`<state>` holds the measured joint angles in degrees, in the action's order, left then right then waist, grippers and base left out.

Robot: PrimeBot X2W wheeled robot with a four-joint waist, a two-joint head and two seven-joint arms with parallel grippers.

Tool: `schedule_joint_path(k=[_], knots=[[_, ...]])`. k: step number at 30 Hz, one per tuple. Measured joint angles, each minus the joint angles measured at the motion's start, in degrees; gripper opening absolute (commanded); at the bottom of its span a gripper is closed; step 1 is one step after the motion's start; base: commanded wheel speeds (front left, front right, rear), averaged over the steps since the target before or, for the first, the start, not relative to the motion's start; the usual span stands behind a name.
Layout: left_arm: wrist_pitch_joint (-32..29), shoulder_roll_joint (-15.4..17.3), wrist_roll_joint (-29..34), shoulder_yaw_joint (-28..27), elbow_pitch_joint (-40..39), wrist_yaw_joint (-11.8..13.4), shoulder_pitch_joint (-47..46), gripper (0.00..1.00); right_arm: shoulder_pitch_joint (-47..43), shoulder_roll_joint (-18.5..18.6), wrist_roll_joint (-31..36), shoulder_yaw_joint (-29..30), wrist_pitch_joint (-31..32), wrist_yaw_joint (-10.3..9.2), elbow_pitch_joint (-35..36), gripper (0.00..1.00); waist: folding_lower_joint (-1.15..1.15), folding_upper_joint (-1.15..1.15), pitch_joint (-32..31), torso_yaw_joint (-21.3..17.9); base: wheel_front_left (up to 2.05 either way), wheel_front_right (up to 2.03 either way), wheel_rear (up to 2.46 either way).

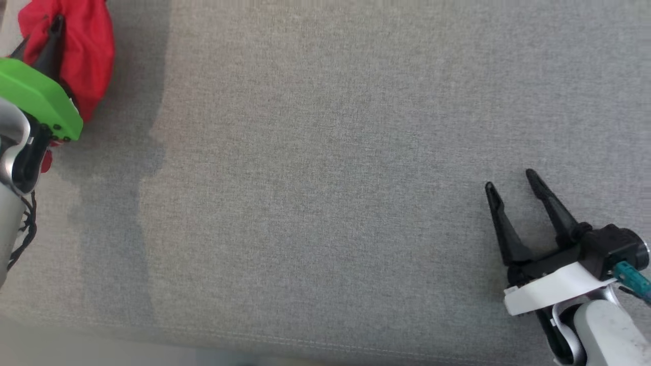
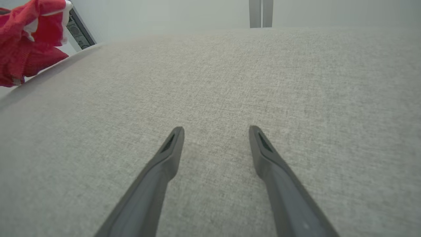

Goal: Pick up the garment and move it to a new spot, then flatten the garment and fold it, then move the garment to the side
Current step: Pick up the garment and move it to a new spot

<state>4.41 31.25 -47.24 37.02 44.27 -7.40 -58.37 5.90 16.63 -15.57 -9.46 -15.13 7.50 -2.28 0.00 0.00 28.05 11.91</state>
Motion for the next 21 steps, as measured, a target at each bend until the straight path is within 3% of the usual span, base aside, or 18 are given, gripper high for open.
schedule_joint_path(k=[9,15,21], knots=[[-0.7,8.9,-2.1,7.3,-12.8,0.0,2.7,0.00,-2.9,-6.0,-1.0,-2.1,0.0,-0.01,-3.5,1.00,0.00,0.00,-11.3,-2.6,0.00,0.00,0.00],[-2.9,11.2,-3.7,9.4,-22.6,-0.1,4.9,0.00,-5.9,-8.6,-1.3,-2.6,0.0,-0.01,-4.6,1.00,0.00,0.00,-18.9,-5.6,0.00,0.00,0.00],[-6.2,11.2,-4.7,11.0,-31.5,0.8,6.4,0.00,-6.5,-9.6,-1.3,-2.6,0.0,-0.01,-4.4,1.00,-0.01,0.00,-23.7,-11.1,0.00,0.00,0.00]])
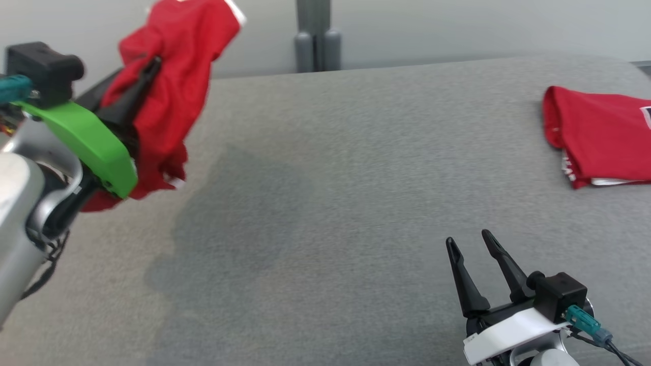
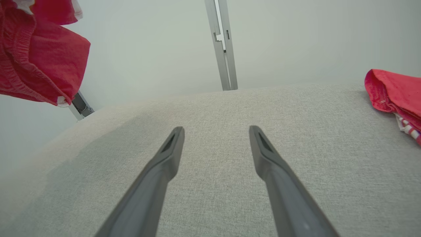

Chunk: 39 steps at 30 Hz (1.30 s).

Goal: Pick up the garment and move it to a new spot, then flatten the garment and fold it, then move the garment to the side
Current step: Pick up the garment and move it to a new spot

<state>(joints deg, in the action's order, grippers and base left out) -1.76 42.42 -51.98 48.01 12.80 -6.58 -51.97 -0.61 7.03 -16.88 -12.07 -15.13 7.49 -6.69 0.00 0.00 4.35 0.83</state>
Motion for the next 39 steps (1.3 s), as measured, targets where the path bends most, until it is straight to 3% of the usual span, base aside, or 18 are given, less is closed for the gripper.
schedule_joint_path(k=[6,13,18,23,27,28,30,32,35,39], knots=[[-2.0,-2.8,-0.4,2.7,-3.8,1.1,2.3,0.00,0.0,-0.2,-0.1,0.2,0.0,0.00,0.3,1.00,0.00,0.00,-2.1,-6.7,0.00,0.00,0.00],[-0.5,-11.4,-1.6,5.9,-0.7,1.0,4.5,0.00,0.1,-0.1,-0.2,0.3,0.0,0.00,0.6,1.00,0.00,0.00,-1.9,-13.8,0.00,0.00,0.00],[1.6,-18.0,-1.8,7.9,7.8,0.5,4.7,0.00,1.7,-0.2,-0.4,0.1,0.0,0.00,1.4,1.00,0.00,0.00,0.6,-16.4,0.00,0.00,0.00],[5.2,-22.2,-1.8,9.0,20.2,-0.1,4.8,0.01,3.1,-0.4,-0.4,0.5,0.0,0.00,1.8,1.00,0.00,0.00,4.2,-17.2,0.00,0.00,0.00],[11.3,-23.4,2.6,10.6,29.1,-0.3,3.6,0.92,4.6,-0.6,-0.4,0.9,0.0,0.00,2.0,1.00,0.00,0.00,7.5,-17.1,0.00,0.00,0.00],[13.0,-23.9,2.6,10.3,30.7,-0.3,3.4,1.00,4.6,-0.7,-0.4,1.2,0.0,0.00,1.9,1.00,0.00,0.00,8.1,-16.9,0.00,0.00,0.00],[15.3,-25.0,3.4,9.7,32.5,0.5,3.3,1.00,4.6,-0.8,-0.5,1.8,0.0,0.00,1.7,1.00,0.00,0.00,8.8,-16.4,0.00,0.00,0.00],[16.5,-25.4,7.0,7.8,32.6,4.1,3.7,1.00,4.2,-0.9,-0.5,1.7,0.0,0.00,1.3,1.00,0.00,0.00,8.8,-15.7,0.00,0.00,0.00],[16.8,-24.3,11.8,-1.2,22.9,9.9,8.3,1.00,2.7,-0.9,-0.5,1.8,0.0,0.00,1.0,1.00,0.00,0.00,7.5,-15.1,0.00,0.00,0.00],[16.9,-23.4,17.5,-9.6,12.3,13.9,22.8,1.00,0.3,-1.0,-0.4,1.9,0.0,0.00,0.6,1.00,0.00,0.00,4.8,-14.4,0.00,0.00,0.00]])
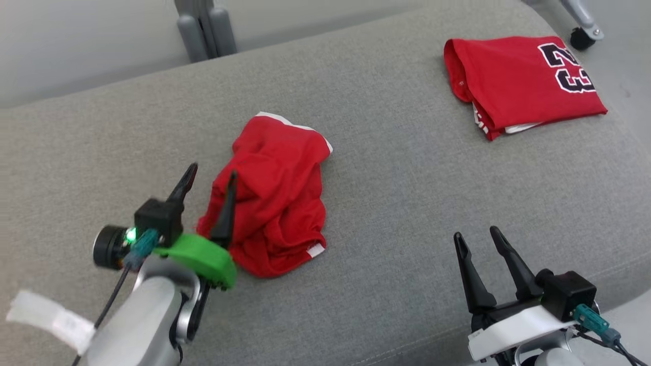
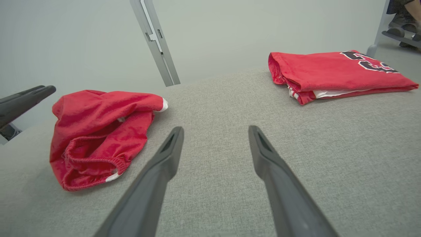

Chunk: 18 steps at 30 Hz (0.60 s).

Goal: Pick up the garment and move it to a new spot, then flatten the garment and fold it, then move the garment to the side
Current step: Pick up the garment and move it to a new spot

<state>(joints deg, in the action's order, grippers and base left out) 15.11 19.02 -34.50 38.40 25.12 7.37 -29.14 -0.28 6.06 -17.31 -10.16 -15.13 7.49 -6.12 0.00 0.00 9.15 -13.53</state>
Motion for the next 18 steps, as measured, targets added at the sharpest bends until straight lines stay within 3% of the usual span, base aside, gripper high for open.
schedule_joint_path(k=[4,11,18], knots=[[0.0,-0.6,5.3,-9.3,-11.1,2.5,11.8,1.00,-1.5,-0.1,0.0,0.5,0.0,0.00,-0.2,1.00,0.00,0.00,-3.4,1.9,0.00,0.00,0.00],[0.0,-4.4,15.1,-19.1,-23.0,3.9,30.9,1.00,-3.3,-0.8,-0.2,0.5,0.0,0.00,-1.0,1.00,0.00,0.00,-9.2,6.7,0.00,0.00,0.00],[0.0,-10.4,22.5,-25.0,-27.9,0.1,41.9,1.00,-7.4,-1.7,-0.2,1.8,0.0,0.00,-2.2,1.00,0.00,0.00,-14.2,11.0,0.00,0.00,0.00]])
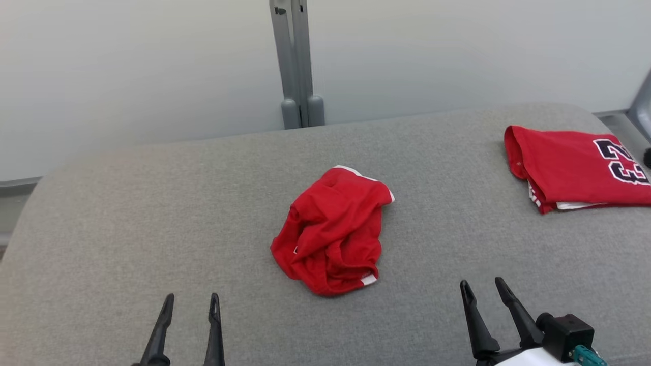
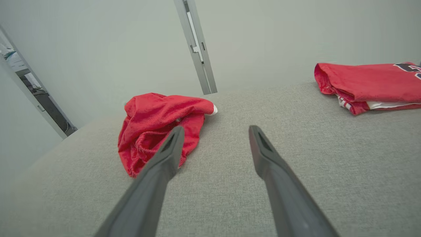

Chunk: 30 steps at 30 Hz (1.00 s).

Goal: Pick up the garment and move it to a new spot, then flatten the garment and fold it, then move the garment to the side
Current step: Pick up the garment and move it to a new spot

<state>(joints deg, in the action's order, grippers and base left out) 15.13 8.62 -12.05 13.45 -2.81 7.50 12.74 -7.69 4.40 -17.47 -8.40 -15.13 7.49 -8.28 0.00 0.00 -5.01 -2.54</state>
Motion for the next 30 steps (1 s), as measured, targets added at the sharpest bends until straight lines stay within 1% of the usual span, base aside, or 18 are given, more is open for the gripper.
schedule_joint_path(k=[4,6,11,21,30], knots=[[0.0,-1.7,3.2,-1.3,0.2,-2.8,3.6,1.00,-1.5,-0.5,-0.1,0.3,0.0,0.00,-1.0,1.00,0.00,0.00,-2.5,2.1,0.00,0.00,0.00],[0.0,-2.6,4.6,-2.0,0.2,-3.4,4.4,1.00,-1.8,-0.6,-0.1,0.5,0.0,0.00,-1.1,1.00,0.00,0.00,-3.4,2.9,0.00,0.00,0.00],[0.0,-4.3,5.7,-3.4,0.9,-4.8,5.7,1.00,-2.7,-0.9,0.5,0.3,0.0,0.00,-1.5,1.00,0.00,0.00,-5.2,4.7,0.00,0.00,0.00],[0.0,-5.5,6.1,-5.3,2.4,-6.4,6.1,1.00,-3.1,-1.0,1.5,-0.7,0.0,0.00,-1.6,1.00,0.00,0.00,-6.2,5.6,0.00,0.00,0.00],[0.0,-5.7,6.7,-5.7,3.1,-7.0,6.3,1.00,-3.1,-1.0,1.6,-1.3,0.0,0.00,-1.7,1.00,0.00,0.00,-6.1,5.3,0.00,0.00,0.00]])
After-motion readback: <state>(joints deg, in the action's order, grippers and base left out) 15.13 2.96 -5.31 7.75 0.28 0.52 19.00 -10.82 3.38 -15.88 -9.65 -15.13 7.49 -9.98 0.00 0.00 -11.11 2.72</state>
